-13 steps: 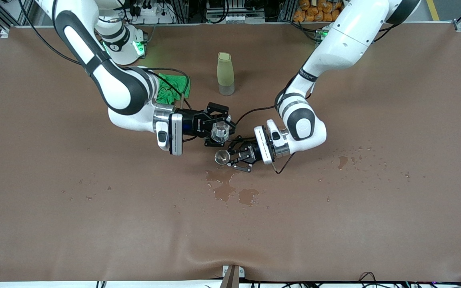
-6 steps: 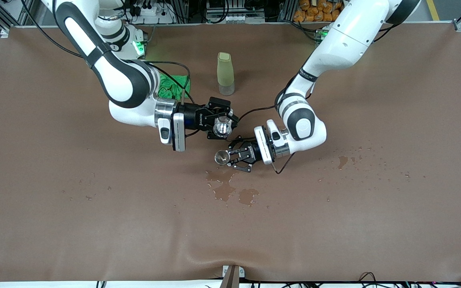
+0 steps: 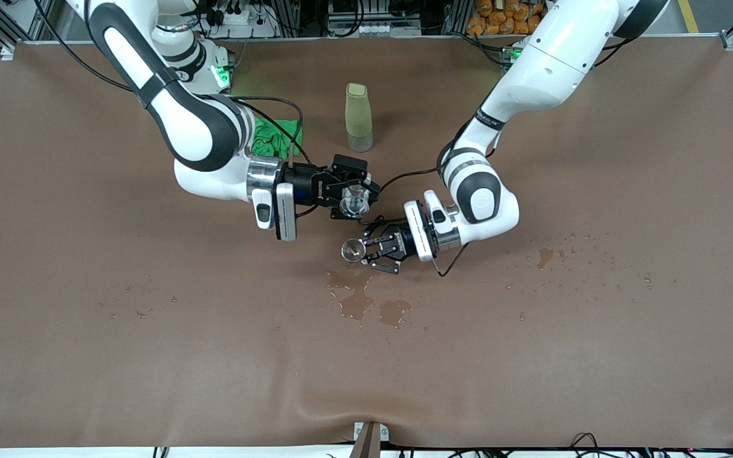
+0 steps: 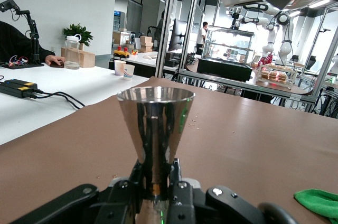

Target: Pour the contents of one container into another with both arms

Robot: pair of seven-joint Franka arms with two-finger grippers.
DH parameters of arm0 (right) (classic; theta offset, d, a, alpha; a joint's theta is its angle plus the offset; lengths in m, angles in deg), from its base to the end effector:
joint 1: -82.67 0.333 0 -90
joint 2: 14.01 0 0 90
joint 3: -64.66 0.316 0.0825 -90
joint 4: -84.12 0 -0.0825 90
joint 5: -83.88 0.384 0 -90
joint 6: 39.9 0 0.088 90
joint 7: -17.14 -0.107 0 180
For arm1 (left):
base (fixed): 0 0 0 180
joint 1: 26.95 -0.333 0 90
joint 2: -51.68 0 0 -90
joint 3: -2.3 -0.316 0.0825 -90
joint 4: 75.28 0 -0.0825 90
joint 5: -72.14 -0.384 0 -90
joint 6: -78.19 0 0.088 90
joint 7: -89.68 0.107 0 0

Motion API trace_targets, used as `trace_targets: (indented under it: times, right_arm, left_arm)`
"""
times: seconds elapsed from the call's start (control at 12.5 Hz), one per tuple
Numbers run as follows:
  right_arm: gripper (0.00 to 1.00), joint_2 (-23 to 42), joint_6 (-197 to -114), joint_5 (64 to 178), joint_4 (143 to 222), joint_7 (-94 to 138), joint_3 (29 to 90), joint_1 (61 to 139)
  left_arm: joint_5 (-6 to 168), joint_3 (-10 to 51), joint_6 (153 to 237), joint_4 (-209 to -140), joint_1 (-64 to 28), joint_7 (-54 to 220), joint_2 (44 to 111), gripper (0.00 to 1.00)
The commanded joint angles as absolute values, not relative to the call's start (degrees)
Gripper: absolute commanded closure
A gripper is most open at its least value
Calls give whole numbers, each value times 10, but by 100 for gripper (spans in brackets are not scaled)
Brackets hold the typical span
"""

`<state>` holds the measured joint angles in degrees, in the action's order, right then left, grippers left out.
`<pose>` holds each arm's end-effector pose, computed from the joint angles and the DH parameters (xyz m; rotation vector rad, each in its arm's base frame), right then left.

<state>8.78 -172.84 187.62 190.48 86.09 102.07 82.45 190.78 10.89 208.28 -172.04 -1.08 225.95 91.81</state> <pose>0.5339 0.3810 0.3832 -1.6373 -0.2702 -0.4184 0.5657 -0.3999 0.2128 1.5663 -1.0371 1.1786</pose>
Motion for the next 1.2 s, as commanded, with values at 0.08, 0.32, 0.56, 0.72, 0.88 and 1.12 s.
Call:
trace_targets:
  times: [0.08, 0.32, 0.56, 0.72, 0.88, 1.12]
  right_arm:
    - [100, 67, -1730, 1890, 1922, 849, 1019, 820]
    - [100, 69, -1730, 1891, 1922, 835, 1017, 813]
    - [100, 70, -1730, 1891, 1921, 824, 1017, 811]
    - [100, 71, -1729, 1891, 1920, 823, 1017, 809]
    - [100, 73, -1729, 1892, 1916, 808, 1017, 809]
    - [100, 75, -1728, 1892, 1914, 798, 1016, 808]
  left_arm:
    - [1898, 110, 2089, -1710, -10, 2246, 920, 100]
    - [1898, 110, 2089, -1711, -10, 2247, 920, 100]
    - [1898, 110, 2089, -1711, -9, 2247, 920, 100]
    - [1898, 110, 2089, -1711, -9, 2250, 920, 100]
    - [1898, 110, 2089, -1712, -8, 2254, 920, 100]
    - [1898, 109, 2089, -1712, -7, 2258, 921, 100]
